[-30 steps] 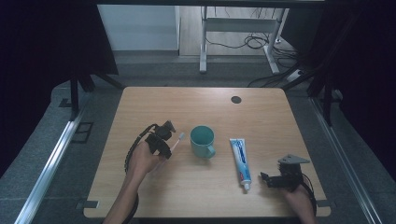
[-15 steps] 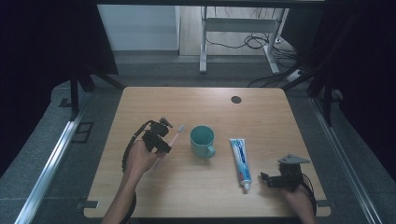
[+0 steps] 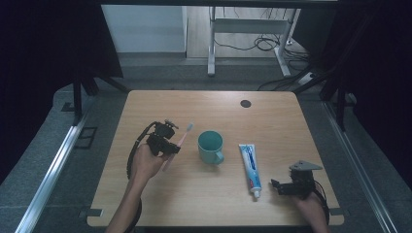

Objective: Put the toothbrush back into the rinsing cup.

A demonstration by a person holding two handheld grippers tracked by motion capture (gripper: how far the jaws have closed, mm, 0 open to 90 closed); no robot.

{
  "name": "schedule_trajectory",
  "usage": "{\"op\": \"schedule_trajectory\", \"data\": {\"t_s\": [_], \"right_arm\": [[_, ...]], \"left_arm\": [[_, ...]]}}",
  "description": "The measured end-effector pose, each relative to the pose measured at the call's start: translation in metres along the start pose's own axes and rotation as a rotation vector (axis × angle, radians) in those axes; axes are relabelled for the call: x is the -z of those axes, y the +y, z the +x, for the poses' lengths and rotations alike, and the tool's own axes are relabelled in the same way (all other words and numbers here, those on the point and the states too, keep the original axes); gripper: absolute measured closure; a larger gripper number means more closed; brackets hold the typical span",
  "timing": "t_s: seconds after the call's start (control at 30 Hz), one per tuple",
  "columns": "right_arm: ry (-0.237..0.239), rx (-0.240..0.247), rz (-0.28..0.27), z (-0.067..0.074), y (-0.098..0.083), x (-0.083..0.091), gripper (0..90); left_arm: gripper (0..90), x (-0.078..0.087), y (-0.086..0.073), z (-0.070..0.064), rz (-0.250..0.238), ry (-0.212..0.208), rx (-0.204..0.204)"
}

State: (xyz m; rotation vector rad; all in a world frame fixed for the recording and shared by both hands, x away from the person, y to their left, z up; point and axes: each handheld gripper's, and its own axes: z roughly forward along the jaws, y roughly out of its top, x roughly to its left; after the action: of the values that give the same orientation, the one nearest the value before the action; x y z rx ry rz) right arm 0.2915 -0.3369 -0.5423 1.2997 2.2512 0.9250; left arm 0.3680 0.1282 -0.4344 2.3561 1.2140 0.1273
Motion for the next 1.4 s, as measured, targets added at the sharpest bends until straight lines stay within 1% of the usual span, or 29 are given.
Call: {"op": "schedule_trajectory", "data": {"t_s": [0.23,0.33,0.4,0.47,0.53,0.77,1.03,1.17,1.23,1.4], "right_arm": [[0.000,0.000,0.000,0.000,0.000,0.000,0.3],[0.000,0.001,-0.001,0.000,0.000,0.000,0.3],[-0.001,0.002,-0.001,0.000,0.000,0.000,0.3],[0.000,0.001,-0.001,0.000,0.000,0.000,0.3],[0.000,0.001,-0.001,0.000,0.000,0.000,0.3],[-0.001,0.002,-0.001,0.000,0.000,0.000,0.3],[-0.001,0.003,-0.001,0.000,0.000,0.000,0.3],[-0.001,0.003,-0.001,0.000,0.000,0.000,0.3],[-0.001,0.003,-0.001,0.000,0.000,0.000,0.3],[-0.001,0.003,-0.001,0.000,0.000,0.000,0.3]], "left_arm": [[79.4,0.006,0.001,-0.002,-0.062,-0.005,-0.011],[79.4,0.009,0.002,-0.002,-0.089,-0.013,-0.028],[79.3,0.011,0.002,-0.004,-0.105,-0.011,-0.024],[79.4,0.012,0.002,-0.004,-0.121,-0.010,-0.032],[79.4,0.013,0.002,-0.005,-0.140,-0.020,-0.031],[79.3,0.017,0.004,-0.008,-0.193,-0.025,-0.040],[79.3,0.022,0.006,-0.011,-0.269,-0.032,-0.057],[79.3,0.023,0.008,-0.014,-0.306,-0.039,-0.064],[79.3,0.024,0.008,-0.016,-0.328,-0.036,-0.073],[79.3,0.025,0.011,-0.019,-0.377,-0.042,-0.078]]}}
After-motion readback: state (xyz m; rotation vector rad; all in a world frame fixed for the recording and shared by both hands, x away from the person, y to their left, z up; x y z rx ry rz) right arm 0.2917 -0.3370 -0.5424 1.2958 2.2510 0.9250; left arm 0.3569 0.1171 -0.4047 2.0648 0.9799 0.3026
